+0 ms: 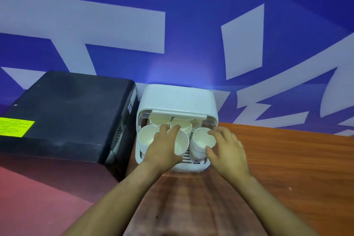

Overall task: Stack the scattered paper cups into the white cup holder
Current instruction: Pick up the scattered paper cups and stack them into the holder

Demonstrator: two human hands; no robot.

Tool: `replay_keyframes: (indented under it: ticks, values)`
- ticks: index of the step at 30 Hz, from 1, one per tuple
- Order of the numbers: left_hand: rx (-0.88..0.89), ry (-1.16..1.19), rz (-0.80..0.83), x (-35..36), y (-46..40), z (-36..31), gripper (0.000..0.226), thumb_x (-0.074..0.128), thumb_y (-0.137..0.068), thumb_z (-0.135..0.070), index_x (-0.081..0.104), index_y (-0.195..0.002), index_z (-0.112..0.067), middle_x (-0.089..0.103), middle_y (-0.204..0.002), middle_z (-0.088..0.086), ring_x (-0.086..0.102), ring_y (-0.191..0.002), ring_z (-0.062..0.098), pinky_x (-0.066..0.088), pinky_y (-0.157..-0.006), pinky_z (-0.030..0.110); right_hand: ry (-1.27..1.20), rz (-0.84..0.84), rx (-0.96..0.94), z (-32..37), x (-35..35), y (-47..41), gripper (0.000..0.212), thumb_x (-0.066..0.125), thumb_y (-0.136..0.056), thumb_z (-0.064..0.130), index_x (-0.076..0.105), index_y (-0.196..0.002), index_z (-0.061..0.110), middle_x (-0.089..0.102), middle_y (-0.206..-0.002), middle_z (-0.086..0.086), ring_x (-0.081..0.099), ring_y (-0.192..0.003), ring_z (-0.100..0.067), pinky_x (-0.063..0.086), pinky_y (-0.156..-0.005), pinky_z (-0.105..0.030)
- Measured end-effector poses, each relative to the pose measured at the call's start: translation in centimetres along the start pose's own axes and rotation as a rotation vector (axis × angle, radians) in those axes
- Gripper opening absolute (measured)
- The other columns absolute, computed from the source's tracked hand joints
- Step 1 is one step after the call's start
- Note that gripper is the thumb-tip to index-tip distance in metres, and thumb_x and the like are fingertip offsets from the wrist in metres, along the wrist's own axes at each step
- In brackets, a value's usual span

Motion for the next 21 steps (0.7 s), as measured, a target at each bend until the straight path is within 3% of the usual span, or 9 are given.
replay_keyframes:
  ticks: [5,10,13,17,21]
  values:
    - [-0.012,-0.159,0.010,1.5,-0.5,0.5,0.094,0.072,-0.077,-0.037,0.014,-0.150,-0.029,0.029,-0.142,0.005,0.033,-0.126,0.027,0.043,-0.096,0.037,-0.131,0.096,0.123,-1.1,1.1,0.6,0.059,0.067,-0.079,0.035,0.045,-0.134,0.025,0.043,-0.137,0.005,0.044,-0.123,-0.020,0.040,-0.098,-0.035]
    - [-0.037,-0.442,0.005,2.2,-0.9,0.4,0.098,0.065,-0.080,-0.051,0.003,-0.152,-0.028,0.029,-0.144,0.007,0.030,-0.127,0.028,0.028,-0.102,0.039,-0.177,0.208,0.197,-1.6,2.7,0.8,0.069,0.068,-0.080,0.040,0.035,-0.140,0.028,0.035,-0.143,0.008,0.041,-0.128,-0.020,0.040,-0.098,-0.035]
    - [-0.041,-0.517,-0.010,2.4,-0.9,0.6,0.097,0.059,-0.083,-0.054,-0.001,-0.153,-0.026,0.024,-0.146,0.009,0.028,-0.129,0.029,0.026,-0.103,0.043,-0.167,0.270,0.211,-1.8,4.0,0.8,0.060,0.065,-0.082,0.038,0.042,-0.136,0.025,0.033,-0.145,0.006,0.041,-0.128,-0.020,0.040,-0.099,-0.032]
    - [-0.020,-0.524,-0.023,2.4,-0.8,0.6,0.093,0.052,-0.086,-0.057,-0.005,-0.152,-0.027,0.020,-0.150,0.009,0.025,-0.133,0.029,0.021,-0.106,0.047,-0.166,0.288,0.222,-2.0,5.2,0.8,0.030,0.059,-0.089,0.033,0.058,-0.114,0.016,0.036,-0.141,0.000,0.047,-0.120,-0.023,0.043,-0.092,-0.029]
    - [0.006,-0.490,-0.036,1.9,-0.8,0.6,0.086,0.043,-0.086,-0.066,-0.001,-0.152,-0.032,0.008,-0.157,0.006,0.012,-0.142,0.028,0.012,-0.112,0.052,-0.089,0.289,0.216,-1.5,5.2,1.2,0.033,0.052,-0.093,0.041,0.056,-0.118,0.020,0.038,-0.139,0.002,0.046,-0.120,-0.022,0.043,-0.092,-0.031]
Point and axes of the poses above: each hand's wrist, its own y-axis away from the middle knuckle, its own x-axis out of the palm, z = x × y, the point moved 8 cm from there along -y, towards the middle knuckle
